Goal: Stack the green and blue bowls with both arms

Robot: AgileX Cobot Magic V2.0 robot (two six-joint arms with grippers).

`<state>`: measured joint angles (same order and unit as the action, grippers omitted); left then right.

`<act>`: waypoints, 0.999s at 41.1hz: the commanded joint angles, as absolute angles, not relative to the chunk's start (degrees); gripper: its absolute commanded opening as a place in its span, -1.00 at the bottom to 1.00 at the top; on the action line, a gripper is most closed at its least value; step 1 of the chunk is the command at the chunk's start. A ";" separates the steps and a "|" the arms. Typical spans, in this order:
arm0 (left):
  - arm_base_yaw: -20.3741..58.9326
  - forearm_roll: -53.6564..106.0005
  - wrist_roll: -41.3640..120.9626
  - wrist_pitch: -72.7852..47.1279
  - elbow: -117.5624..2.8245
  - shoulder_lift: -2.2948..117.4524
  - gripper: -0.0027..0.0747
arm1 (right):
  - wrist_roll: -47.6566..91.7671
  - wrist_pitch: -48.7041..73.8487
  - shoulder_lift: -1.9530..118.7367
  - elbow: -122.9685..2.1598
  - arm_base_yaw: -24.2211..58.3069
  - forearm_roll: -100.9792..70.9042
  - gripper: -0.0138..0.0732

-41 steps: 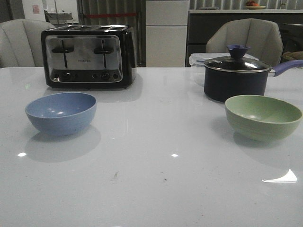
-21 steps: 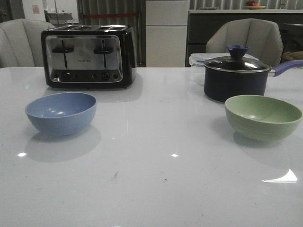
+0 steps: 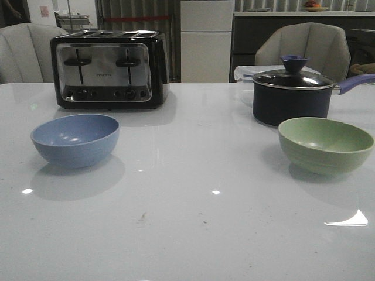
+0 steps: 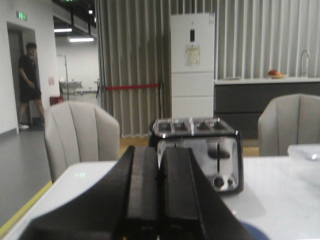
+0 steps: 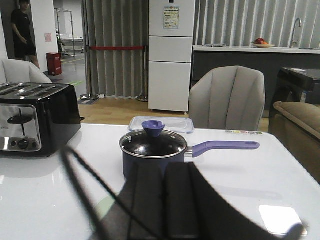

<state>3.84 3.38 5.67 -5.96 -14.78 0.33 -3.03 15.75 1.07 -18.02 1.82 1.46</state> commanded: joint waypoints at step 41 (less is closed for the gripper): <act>4.22 3.68 5.21 -34.98 -40.56 34.50 -0.58 | -2.98 34.16 48.29 -36.81 1.78 1.61 -0.50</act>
